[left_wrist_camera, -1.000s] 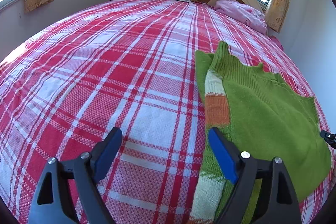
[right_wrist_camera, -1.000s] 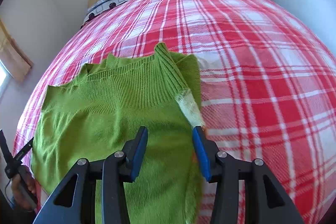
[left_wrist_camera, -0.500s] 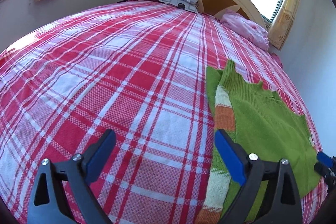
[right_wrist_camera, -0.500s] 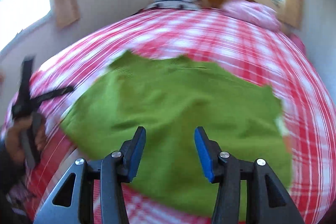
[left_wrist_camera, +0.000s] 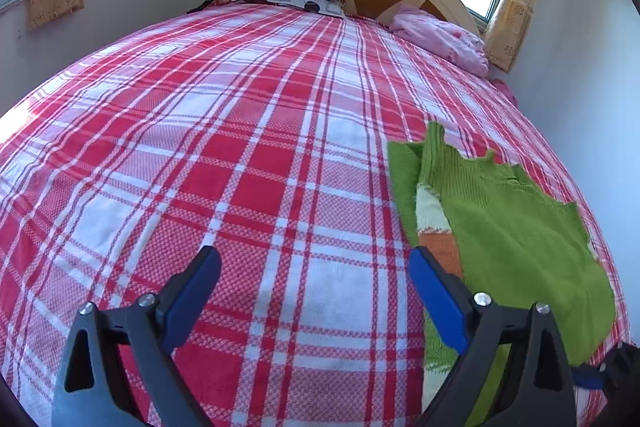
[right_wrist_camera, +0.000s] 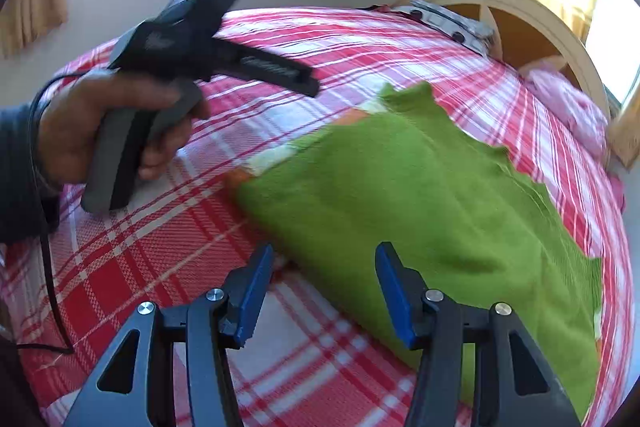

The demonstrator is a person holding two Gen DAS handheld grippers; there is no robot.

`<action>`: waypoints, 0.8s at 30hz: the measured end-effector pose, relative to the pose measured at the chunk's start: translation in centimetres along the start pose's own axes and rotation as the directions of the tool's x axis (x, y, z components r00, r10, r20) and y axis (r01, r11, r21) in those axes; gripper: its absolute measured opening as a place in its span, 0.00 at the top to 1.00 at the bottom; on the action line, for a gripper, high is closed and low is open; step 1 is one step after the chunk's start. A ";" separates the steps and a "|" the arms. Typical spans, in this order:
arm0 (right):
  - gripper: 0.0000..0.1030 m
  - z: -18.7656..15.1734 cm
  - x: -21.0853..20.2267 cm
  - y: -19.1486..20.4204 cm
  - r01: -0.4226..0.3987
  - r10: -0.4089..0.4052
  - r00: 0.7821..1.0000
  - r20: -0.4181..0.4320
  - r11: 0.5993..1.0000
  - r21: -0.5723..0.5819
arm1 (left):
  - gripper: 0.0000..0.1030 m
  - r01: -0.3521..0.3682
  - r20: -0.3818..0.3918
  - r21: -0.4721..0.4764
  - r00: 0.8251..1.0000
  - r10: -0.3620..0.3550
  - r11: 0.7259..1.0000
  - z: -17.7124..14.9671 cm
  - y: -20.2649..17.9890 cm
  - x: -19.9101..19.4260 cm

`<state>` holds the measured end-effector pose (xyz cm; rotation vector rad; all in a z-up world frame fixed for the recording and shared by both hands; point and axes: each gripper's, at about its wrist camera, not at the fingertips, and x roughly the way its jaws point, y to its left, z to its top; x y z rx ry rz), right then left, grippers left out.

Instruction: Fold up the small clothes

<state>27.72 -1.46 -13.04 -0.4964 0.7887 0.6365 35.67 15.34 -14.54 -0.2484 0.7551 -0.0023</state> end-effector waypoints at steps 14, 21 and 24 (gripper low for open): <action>0.47 1.3 3.0 4.2 0.142 -0.142 0.990 0.007 0.985 -0.099 | 0.06 0.018 -0.057 0.020 0.998 -0.017 1.000 0.4 -0.6 2.0; 0.47 1.2 3.1 4.6 0.164 -0.163 0.986 0.021 0.981 -0.103 | 0.06 0.076 -0.051 0.052 0.996 -0.074 0.996 0.9 -1.6 2.5; 0.47 1.1 3.0 5.1 0.177 -0.176 0.984 0.025 0.978 -0.112 | 0.06 0.135 -0.040 0.070 0.990 -0.133 0.988 1.4 -2.2 2.7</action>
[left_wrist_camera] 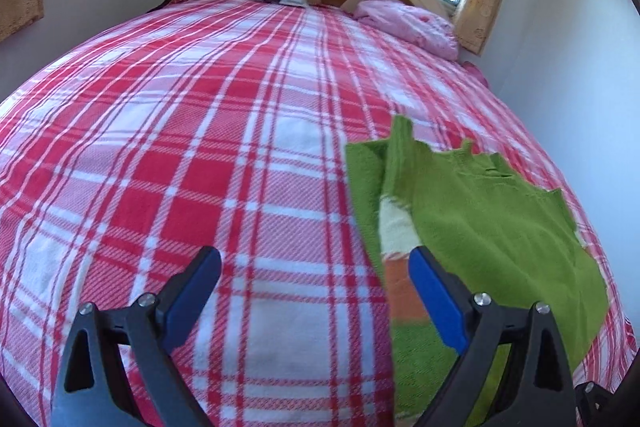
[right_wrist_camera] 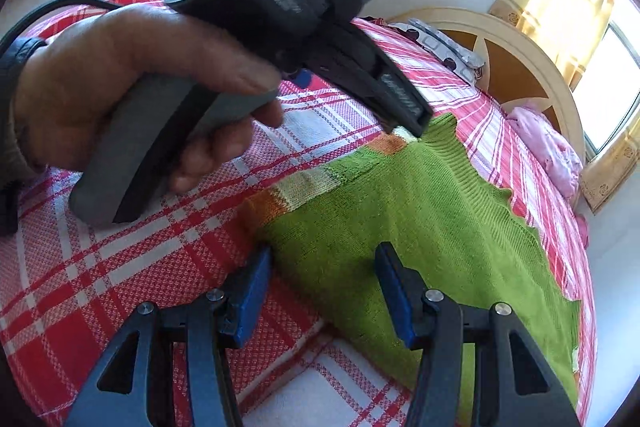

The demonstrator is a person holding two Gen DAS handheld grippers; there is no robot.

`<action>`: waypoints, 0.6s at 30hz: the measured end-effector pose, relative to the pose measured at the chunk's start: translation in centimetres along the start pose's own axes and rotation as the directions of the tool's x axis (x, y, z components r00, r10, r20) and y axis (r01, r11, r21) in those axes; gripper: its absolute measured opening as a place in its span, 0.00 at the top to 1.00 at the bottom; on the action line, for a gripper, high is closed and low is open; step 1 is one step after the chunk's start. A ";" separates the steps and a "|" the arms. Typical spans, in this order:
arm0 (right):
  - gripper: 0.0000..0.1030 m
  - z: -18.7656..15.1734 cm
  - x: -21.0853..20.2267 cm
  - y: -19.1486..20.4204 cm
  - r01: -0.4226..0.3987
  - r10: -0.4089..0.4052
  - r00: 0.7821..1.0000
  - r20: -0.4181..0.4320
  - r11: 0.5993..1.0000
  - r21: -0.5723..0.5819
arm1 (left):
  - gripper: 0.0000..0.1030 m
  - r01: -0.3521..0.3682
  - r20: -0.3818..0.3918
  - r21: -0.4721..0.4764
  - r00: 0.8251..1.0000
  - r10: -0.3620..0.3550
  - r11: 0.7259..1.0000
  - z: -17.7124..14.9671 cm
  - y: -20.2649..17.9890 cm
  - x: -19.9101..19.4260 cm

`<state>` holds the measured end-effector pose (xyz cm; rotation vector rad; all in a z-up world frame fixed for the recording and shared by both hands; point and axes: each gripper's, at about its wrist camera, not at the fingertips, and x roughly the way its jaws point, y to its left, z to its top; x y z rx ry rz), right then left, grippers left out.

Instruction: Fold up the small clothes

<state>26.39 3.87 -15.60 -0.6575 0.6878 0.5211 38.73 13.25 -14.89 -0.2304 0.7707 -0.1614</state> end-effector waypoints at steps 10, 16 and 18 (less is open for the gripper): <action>0.47 -0.1 -0.3 0.3 0.001 -0.001 1.000 0.009 1.000 0.006 | 0.07 0.122 -0.006 -0.035 0.993 -0.122 0.992 1.9 -0.6 2.2; 0.47 -0.1 -0.3 0.1 -0.006 0.006 1.000 0.009 1.000 0.013 | 0.21 0.172 -0.005 -0.006 0.985 -0.172 0.985 2.6 -1.7 3.3; 0.47 -0.1 -0.3 0.3 0.006 -0.006 1.000 0.012 1.000 0.003 | 0.29 0.194 -0.019 -0.016 0.981 -0.195 0.981 2.9 -1.8 3.9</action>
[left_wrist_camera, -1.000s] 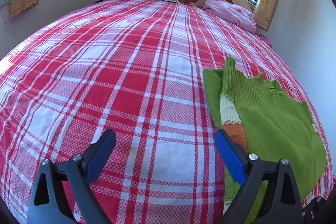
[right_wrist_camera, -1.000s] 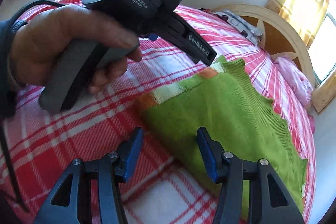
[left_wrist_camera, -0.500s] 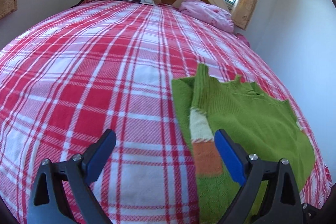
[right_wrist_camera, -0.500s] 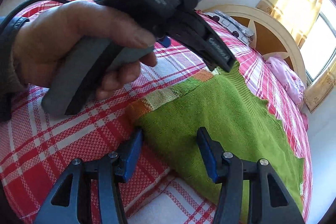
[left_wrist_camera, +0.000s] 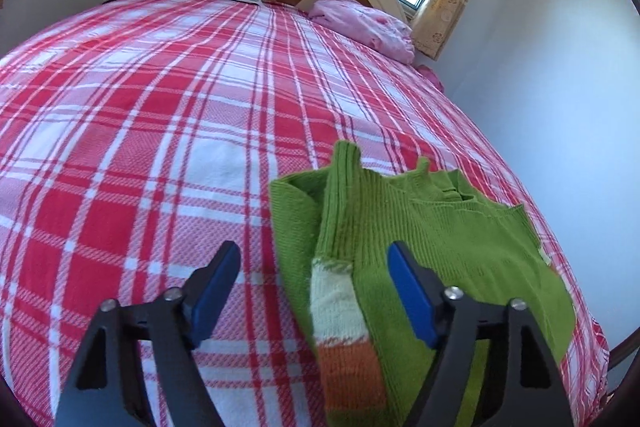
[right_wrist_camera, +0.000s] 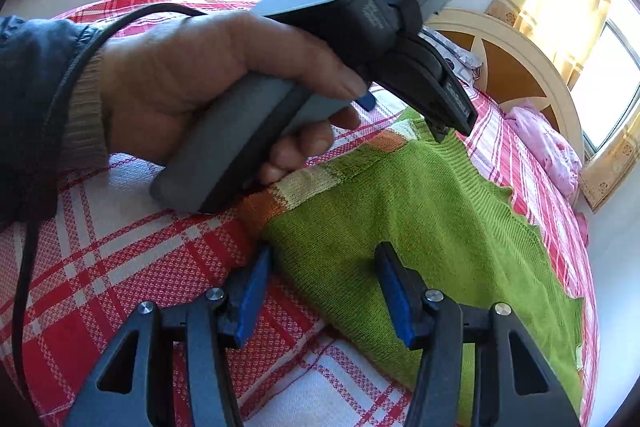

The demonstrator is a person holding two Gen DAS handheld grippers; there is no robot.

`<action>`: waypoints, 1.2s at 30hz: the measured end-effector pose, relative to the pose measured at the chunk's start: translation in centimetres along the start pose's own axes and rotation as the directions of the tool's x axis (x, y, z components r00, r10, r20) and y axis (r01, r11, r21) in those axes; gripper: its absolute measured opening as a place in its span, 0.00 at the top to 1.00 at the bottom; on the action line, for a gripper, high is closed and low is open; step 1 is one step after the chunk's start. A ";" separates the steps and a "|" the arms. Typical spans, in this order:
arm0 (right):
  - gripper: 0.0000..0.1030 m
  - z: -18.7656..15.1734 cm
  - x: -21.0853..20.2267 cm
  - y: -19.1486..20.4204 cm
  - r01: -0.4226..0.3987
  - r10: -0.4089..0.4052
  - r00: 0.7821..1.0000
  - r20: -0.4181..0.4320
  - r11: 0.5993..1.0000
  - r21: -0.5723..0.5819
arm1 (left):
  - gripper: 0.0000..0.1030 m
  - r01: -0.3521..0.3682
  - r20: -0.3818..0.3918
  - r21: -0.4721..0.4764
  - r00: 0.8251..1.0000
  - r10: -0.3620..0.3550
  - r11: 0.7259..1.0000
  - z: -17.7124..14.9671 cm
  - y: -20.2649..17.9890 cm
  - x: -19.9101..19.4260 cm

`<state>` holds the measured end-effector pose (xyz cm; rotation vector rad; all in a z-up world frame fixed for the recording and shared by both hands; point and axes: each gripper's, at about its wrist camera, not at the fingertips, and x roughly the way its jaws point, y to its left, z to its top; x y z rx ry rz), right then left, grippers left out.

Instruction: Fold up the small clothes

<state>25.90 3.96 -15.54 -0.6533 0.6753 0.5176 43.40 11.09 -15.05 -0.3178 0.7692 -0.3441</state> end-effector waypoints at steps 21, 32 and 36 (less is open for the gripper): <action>0.89 0.2 -0.8 2.8 0.018 -0.017 1.000 0.016 0.995 -0.098 | 0.86 0.203 -0.064 -0.183 0.974 -0.218 0.962 -0.1 2.4 1.7; 0.92 -0.1 -2.9 -1.9 -0.106 0.096 0.990 0.104 0.991 0.086 | 0.88 0.258 -0.020 -0.197 0.964 -0.267 0.946 -0.5 3.1 0.9; 0.92 -0.7 -3.5 -3.2 -0.174 0.152 0.979 0.135 0.970 0.170 | 0.88 0.299 0.009 -0.209 0.953 -0.304 0.931 -0.5 3.5 0.4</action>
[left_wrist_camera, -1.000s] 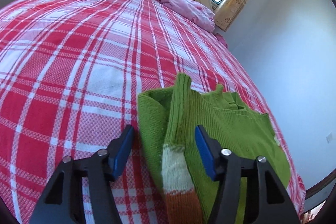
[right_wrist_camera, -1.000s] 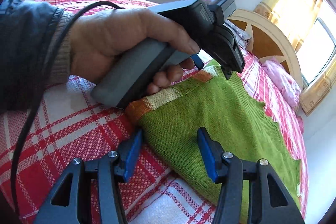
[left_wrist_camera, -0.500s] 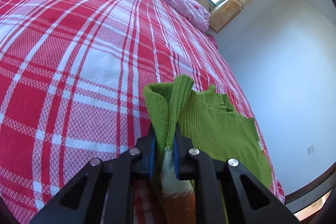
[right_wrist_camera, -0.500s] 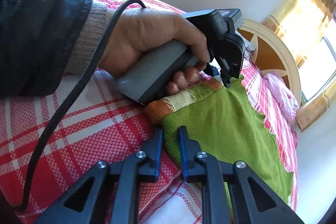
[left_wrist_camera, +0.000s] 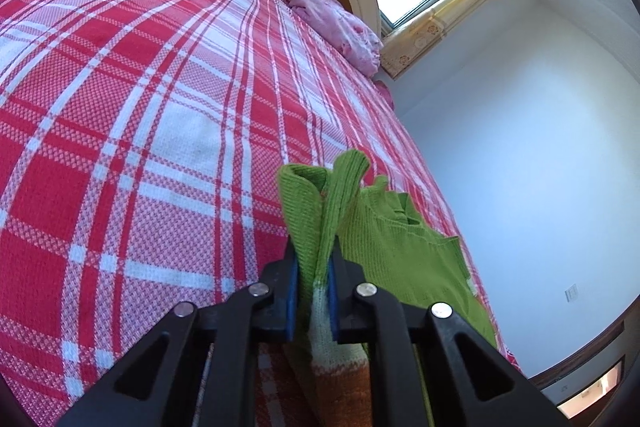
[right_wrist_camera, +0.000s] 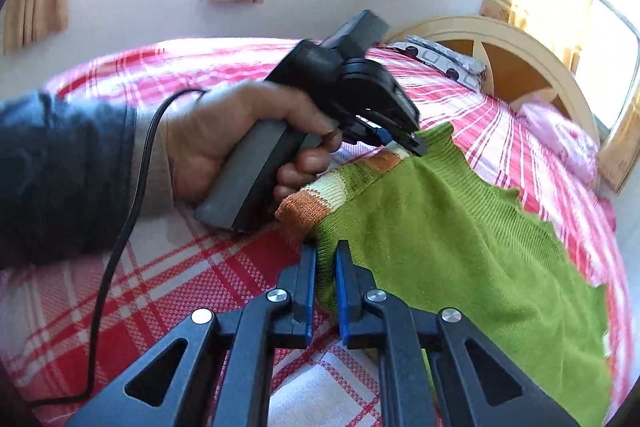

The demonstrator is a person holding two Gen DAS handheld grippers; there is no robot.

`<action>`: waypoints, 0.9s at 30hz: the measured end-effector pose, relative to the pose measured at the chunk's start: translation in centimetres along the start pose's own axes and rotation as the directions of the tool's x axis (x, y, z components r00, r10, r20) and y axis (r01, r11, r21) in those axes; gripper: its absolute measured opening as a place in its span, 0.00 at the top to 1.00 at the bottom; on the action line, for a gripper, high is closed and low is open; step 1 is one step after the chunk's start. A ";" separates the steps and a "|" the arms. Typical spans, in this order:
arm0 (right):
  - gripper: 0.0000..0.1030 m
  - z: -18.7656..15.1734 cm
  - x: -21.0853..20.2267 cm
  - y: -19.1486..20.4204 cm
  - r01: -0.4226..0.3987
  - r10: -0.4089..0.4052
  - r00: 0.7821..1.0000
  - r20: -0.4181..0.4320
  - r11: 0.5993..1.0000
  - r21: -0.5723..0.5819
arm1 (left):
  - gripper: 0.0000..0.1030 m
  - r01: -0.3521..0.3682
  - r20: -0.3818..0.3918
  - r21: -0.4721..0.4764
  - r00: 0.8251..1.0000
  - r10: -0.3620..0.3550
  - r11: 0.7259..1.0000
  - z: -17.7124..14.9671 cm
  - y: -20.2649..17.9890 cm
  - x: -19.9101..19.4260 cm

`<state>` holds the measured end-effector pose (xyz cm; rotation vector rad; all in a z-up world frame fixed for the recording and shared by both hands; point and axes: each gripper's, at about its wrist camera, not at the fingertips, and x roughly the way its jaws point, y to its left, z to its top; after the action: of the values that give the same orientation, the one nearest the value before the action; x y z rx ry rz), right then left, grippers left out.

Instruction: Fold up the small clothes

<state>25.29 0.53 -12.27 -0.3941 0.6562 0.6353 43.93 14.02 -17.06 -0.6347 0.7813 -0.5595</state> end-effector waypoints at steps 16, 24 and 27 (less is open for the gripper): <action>0.92 -0.4 -3.1 -6.2 -0.157 0.131 0.985 0.111 0.950 0.269 | 0.89 0.062 0.022 -0.131 0.998 -0.059 0.989 1.0 -3.4 -0.5; 0.93 -1.2 -6.7 -10.7 -0.187 0.122 0.974 0.191 0.908 0.375 | 0.89 0.088 0.027 -0.043 0.996 -0.087 0.995 2.5 -10.0 0.3; 0.93 -1.9 -7.8 -12.5 -0.197 0.115 0.970 0.214 0.886 0.420 | 0.89 0.095 0.024 -0.041 0.995 -0.094 0.995 2.8 -11.6 0.8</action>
<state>27.84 -13.03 -6.63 0.1419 0.6367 0.6464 43.96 6.43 -7.79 -0.7185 0.7464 -0.6231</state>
